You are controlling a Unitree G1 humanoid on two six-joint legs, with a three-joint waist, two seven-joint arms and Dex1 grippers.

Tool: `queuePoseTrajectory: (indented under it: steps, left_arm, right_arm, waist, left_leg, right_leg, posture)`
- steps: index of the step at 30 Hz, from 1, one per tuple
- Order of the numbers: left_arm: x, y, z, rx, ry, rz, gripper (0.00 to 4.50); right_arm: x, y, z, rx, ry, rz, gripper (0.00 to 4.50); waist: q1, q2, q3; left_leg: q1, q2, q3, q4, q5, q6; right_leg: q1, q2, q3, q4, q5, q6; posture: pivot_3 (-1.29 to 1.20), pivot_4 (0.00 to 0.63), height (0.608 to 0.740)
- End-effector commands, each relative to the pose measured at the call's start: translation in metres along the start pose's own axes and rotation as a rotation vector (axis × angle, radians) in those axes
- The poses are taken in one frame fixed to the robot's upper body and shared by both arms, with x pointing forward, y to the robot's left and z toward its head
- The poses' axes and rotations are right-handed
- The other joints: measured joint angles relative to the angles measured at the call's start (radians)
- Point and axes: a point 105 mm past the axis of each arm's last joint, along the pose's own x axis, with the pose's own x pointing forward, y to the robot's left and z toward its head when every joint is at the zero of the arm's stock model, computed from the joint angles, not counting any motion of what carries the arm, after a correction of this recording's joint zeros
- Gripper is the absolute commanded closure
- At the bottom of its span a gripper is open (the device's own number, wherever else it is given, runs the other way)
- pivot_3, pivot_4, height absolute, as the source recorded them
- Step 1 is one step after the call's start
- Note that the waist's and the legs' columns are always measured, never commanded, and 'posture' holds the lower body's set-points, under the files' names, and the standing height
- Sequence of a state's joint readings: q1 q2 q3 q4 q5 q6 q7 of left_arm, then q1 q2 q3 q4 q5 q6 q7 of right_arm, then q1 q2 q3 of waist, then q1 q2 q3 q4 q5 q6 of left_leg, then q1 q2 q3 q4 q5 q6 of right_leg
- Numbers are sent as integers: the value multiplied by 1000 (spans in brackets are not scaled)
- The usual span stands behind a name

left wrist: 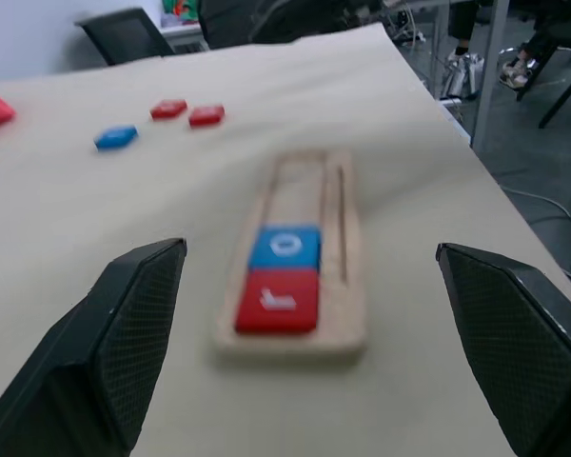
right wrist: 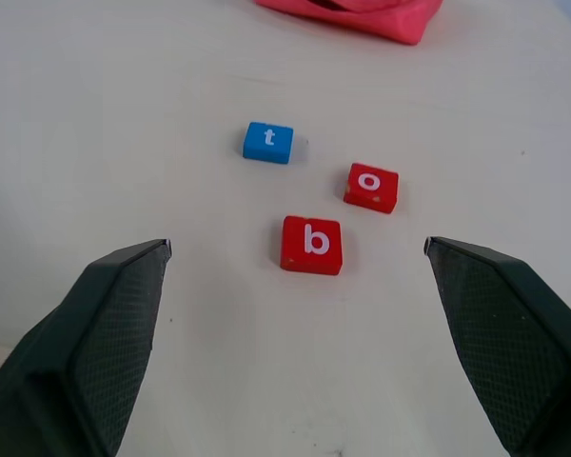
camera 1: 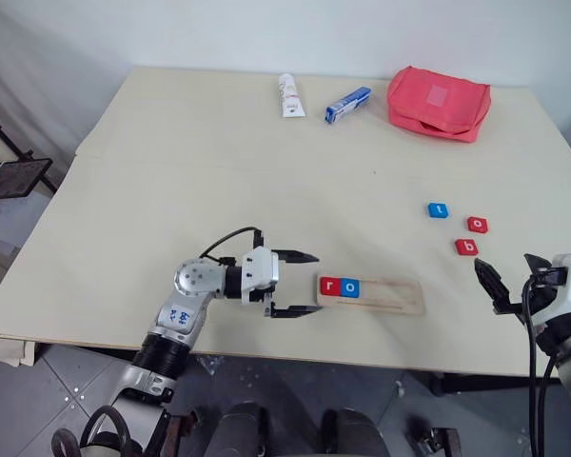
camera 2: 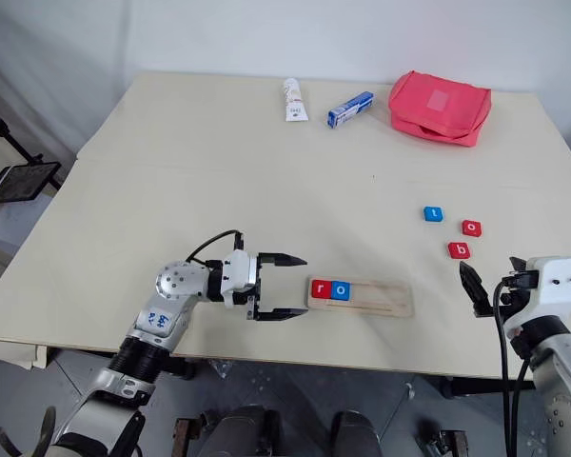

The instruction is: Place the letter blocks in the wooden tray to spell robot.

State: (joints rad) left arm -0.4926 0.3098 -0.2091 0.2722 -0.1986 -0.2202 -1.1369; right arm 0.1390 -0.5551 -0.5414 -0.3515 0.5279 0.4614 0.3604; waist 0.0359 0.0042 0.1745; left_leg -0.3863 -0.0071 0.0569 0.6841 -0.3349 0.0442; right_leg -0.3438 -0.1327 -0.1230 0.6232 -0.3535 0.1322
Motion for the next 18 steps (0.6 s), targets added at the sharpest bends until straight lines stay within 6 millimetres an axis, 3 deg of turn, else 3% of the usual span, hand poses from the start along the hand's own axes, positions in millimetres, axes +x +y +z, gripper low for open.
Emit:
queuePoseTrajectory:
  steps: [1, 11, 18]
  left_arm:
    - [-8, 4, 6, 42, -27, 10, 34]
    - [-21, 12, 6, 59, -53, 75, 34]
    - [-19, 10, 7, 52, -59, 67, 34]
  right_arm:
    - [1, -2, 2, -7, 5, 20, 0]
    - [1, -11, -8, -13, 41, 34, 0]
    - [3, -10, -9, -15, 35, 44, 0]
  waist:
    - [-1, 0, 0]
    - [-11, 0, 0]
    - [-10, 0, 0]
  left_leg:
    - [0, 0, 0, 0, 0, 0]
    - [0, 0, 0, 0, 0, 0]
    - [0, 0, 0, 0, 0, 0]
  right_leg:
    - [0, 0, 0, 0, 0, 0]
    - [0, 0, 0, 1, 0, 0]
    - [0, 0, 0, 1, 0, 0]
  posture:
    - [0, 150, 740]
    - [0, 150, 740]
    - [0, 150, 740]
